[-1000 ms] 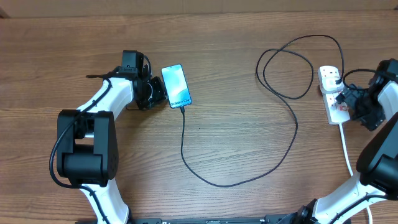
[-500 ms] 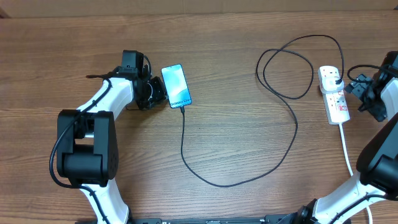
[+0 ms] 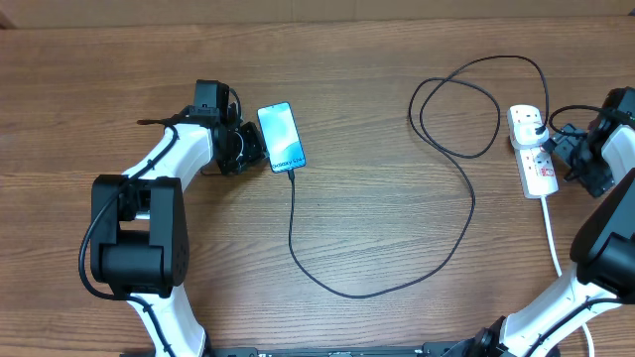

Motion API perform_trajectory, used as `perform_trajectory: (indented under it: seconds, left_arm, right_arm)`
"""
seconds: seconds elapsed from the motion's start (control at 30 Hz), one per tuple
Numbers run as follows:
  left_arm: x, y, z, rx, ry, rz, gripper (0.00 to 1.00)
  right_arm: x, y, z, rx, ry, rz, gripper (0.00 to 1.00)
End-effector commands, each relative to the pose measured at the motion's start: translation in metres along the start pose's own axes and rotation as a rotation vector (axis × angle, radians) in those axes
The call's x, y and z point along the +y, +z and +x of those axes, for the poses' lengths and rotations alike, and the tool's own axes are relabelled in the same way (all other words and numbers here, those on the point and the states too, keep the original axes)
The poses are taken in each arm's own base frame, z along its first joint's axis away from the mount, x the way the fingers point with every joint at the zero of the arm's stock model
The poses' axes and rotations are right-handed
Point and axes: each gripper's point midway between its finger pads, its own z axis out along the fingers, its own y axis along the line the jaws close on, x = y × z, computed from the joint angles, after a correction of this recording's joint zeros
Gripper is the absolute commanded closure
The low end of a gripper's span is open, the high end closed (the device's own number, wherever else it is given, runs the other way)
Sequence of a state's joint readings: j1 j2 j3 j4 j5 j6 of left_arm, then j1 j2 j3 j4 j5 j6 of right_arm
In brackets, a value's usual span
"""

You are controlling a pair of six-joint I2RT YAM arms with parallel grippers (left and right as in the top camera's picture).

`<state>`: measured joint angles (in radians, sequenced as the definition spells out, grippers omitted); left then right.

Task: Plug charger to phone and switch on socket

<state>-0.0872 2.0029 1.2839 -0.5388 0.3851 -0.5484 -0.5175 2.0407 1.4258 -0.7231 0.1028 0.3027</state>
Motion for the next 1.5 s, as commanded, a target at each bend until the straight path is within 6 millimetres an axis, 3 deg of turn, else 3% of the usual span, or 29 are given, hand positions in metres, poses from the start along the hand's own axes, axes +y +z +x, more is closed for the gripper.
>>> perform_trajectory:
  seconds: [0.0, 0.67, 1.47]
  left_arm:
    - [-0.005, -0.006, -0.003, -0.013, 0.007, 0.016, 0.76]
    - [-0.005, -0.006, -0.004, -0.015, 0.008, 0.016, 0.74]
    - [-0.005, -0.006, -0.004, -0.015, 0.008, 0.017, 0.62]
  right_arm:
    - [0.019, 0.012, 0.017, 0.077, -0.054, -0.107, 0.00]
    - [0.015, 0.013, 0.033, 0.137, -0.056, -0.092, 0.00]
    - [0.015, 0.015, 0.052, 0.221, -0.082, -0.105, 0.00]
